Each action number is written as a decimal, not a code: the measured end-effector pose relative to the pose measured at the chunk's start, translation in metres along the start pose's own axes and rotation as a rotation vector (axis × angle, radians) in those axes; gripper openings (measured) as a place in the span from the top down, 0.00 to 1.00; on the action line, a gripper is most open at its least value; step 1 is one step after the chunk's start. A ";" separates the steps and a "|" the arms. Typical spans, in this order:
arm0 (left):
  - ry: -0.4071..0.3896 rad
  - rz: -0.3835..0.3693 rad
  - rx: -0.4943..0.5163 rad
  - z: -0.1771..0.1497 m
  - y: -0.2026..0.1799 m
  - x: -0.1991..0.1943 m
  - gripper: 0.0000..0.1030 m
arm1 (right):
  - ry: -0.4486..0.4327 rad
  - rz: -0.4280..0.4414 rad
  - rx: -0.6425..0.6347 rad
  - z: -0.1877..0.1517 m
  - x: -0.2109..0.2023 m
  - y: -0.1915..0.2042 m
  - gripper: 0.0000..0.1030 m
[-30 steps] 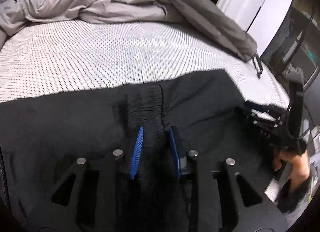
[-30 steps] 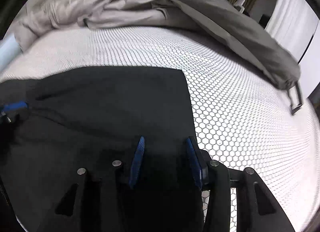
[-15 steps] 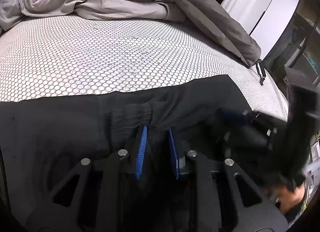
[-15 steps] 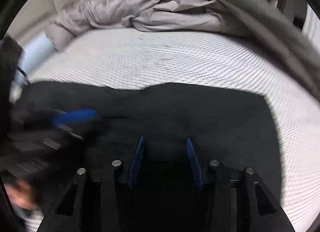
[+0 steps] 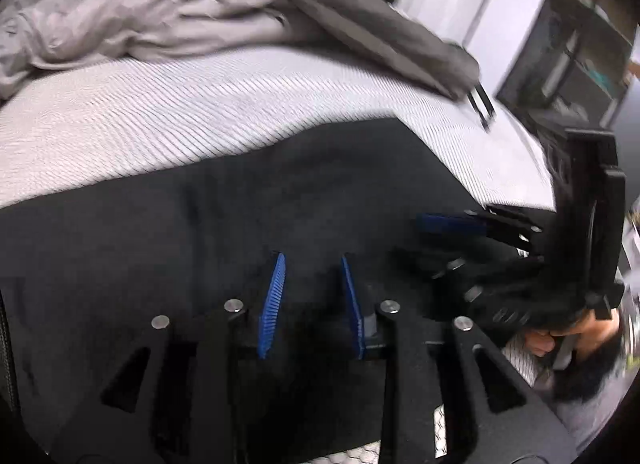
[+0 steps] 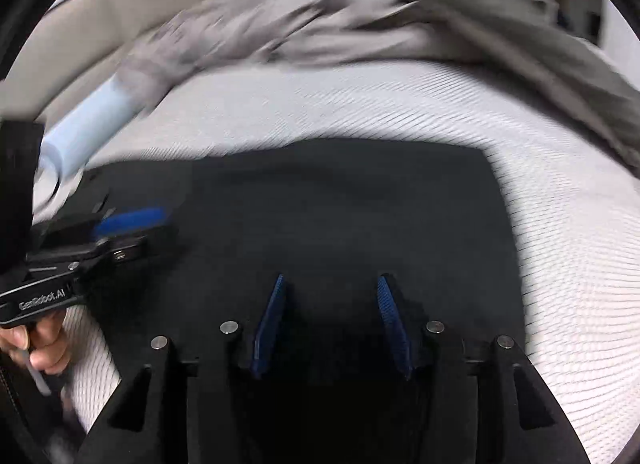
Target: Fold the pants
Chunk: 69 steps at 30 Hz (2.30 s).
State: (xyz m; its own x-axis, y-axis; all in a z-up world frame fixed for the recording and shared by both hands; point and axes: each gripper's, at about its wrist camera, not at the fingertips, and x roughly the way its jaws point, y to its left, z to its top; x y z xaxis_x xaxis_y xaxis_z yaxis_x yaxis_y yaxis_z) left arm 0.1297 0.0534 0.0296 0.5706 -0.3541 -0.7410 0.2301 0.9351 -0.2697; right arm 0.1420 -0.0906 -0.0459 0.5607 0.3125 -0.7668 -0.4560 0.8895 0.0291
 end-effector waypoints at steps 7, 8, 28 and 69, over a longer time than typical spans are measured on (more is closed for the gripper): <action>0.009 0.081 0.022 -0.016 -0.007 -0.004 0.74 | 0.031 -0.266 -0.078 -0.028 -0.007 -0.022 0.51; 0.008 0.092 0.030 -0.018 -0.009 -0.005 0.74 | 0.023 -0.301 -0.061 -0.033 -0.013 -0.033 0.51; 0.087 0.035 0.165 -0.040 -0.029 -0.016 0.55 | -0.005 -0.157 0.131 -0.063 -0.062 -0.078 0.46; 0.059 0.079 0.260 -0.039 -0.116 0.030 0.49 | -0.011 0.092 0.174 -0.055 -0.059 -0.072 0.55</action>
State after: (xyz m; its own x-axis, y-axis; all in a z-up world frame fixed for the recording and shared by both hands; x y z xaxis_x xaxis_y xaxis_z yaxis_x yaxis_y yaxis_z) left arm 0.0897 -0.0656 0.0147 0.5493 -0.2718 -0.7902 0.3858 0.9213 -0.0487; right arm 0.1032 -0.1911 -0.0378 0.5298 0.3982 -0.7488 -0.3799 0.9008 0.2103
